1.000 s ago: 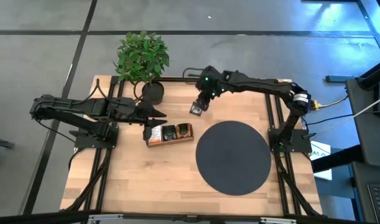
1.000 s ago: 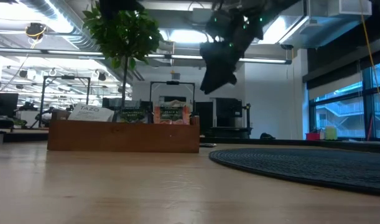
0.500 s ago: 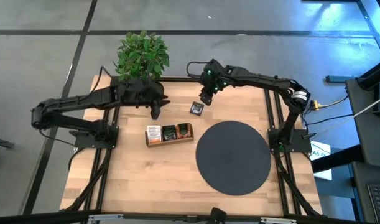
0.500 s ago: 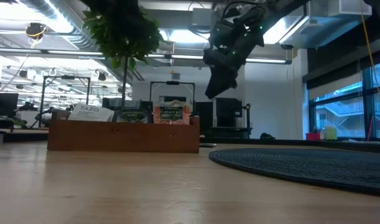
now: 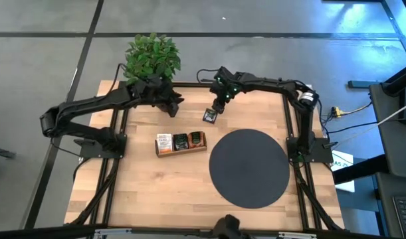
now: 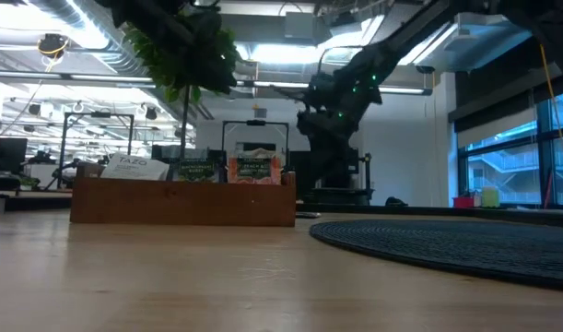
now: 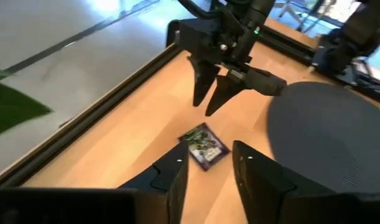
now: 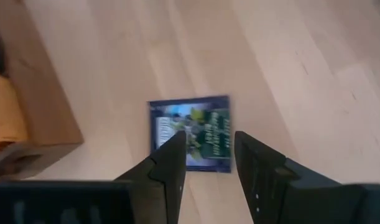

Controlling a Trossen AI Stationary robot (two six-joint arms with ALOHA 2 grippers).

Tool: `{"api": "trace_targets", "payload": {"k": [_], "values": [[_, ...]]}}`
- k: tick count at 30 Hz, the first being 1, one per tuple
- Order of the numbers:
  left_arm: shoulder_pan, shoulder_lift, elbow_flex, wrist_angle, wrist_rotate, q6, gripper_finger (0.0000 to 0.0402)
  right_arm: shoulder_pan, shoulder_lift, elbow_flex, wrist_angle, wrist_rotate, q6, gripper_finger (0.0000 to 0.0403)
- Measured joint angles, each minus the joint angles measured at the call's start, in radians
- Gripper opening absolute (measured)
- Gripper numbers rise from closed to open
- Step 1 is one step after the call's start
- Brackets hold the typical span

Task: Pick & Place Tea
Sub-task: Put the purple tea bag into the middle section of the wooden organizer

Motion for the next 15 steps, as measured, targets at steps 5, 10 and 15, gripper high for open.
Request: {"api": "trace_targets", "payload": {"k": [5, 10, 15], "values": [[0.020, 0.045, 0.000, 0.048, -0.002, -0.015, 0.0120, -0.031, 0.039, 0.000, 0.001, -0.016, 0.000, 0.0138], [0.020, 0.069, 0.000, 0.070, -0.001, -0.037, 0.0120, -0.033, 0.074, 0.000, 0.001, -0.021, -0.030, 0.0138], [0.018, 0.070, 0.000, 0.070, -0.001, -0.042, 0.0120, -0.025, 0.127, 0.000, -0.016, -0.032, -0.075, 0.0138]]}}
